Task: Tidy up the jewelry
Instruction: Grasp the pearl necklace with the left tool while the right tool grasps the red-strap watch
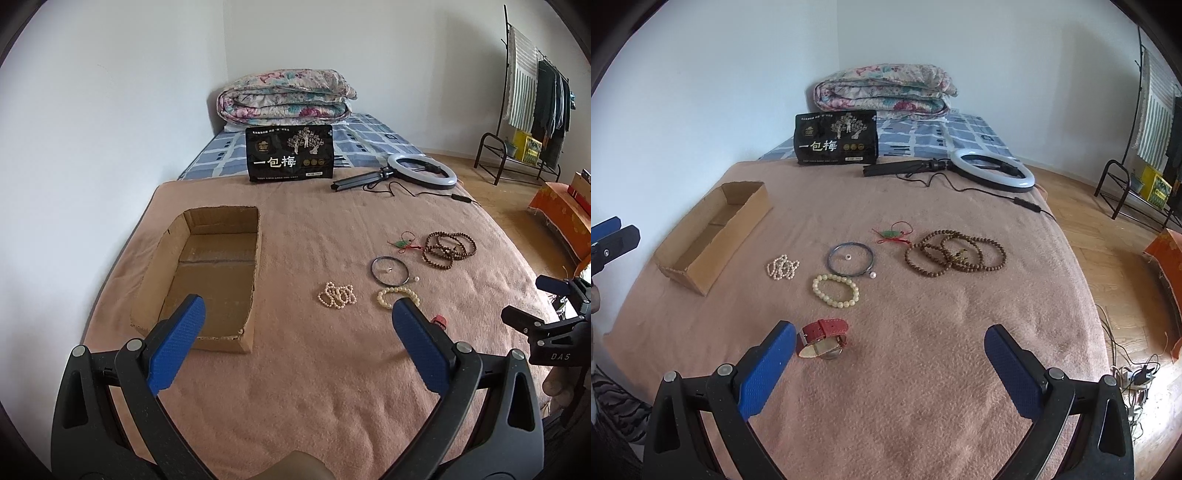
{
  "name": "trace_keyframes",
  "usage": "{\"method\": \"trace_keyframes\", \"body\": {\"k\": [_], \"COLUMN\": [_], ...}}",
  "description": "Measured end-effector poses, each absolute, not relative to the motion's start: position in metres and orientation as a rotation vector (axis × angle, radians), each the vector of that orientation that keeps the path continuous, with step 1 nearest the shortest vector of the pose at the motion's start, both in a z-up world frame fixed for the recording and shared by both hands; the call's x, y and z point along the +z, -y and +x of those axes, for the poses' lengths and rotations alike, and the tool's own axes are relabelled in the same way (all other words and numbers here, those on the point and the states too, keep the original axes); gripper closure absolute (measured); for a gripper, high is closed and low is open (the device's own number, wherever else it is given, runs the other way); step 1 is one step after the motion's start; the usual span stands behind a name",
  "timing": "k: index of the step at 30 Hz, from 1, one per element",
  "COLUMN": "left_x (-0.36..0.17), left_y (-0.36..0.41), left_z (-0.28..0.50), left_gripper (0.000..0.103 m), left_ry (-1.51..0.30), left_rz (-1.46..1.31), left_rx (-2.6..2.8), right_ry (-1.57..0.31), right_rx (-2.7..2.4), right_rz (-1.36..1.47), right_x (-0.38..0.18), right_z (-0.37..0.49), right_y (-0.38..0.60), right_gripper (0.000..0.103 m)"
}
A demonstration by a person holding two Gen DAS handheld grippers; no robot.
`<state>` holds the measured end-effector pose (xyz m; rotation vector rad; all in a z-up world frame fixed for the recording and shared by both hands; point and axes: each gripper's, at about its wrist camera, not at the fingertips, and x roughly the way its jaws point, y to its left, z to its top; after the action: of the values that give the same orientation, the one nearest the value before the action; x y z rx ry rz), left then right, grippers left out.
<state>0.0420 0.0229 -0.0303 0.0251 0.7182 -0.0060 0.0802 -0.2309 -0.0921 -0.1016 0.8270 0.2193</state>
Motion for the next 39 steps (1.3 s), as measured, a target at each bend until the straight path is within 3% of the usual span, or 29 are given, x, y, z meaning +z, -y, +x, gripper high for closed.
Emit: {"method": "trace_keyframes", "body": {"k": [3,12,15,18,39], "left_x": [-0.036,-0.059,-0.068,-0.087,-0.166], "left_y": [-0.018,-0.001,0.009,0.004,0.012], "left_z": [0.049,0.088,0.103,0.125,0.204], "left_gripper": [0.0,0.027,0.031,0.047,0.055], "left_ry": [-0.744,-0.878,-0.885,-0.968,-1.122], "left_rz": [0.046,0.032,0.062,-0.013,-0.014], "left_rx": [-0.031,-0.144,-0.167,-0.169,-0.155], "right_ry": [-0.865,-0.937,-0.973,-0.992,-1.001], "right_rx": [0.24,0.369,0.416,0.44,0.476], "right_rz": [-0.099,-0.175,-0.194,-0.203,-0.302], "right_x": [-0.1,-0.129,-0.141,-0.151,-0.183], "right_z": [0.086,0.109,0.113,0.117,0.142], "right_y": [0.228,0.208,0.199,0.19,0.155], "right_gripper": [0.0,0.0,0.001,0.002,0.003]}}
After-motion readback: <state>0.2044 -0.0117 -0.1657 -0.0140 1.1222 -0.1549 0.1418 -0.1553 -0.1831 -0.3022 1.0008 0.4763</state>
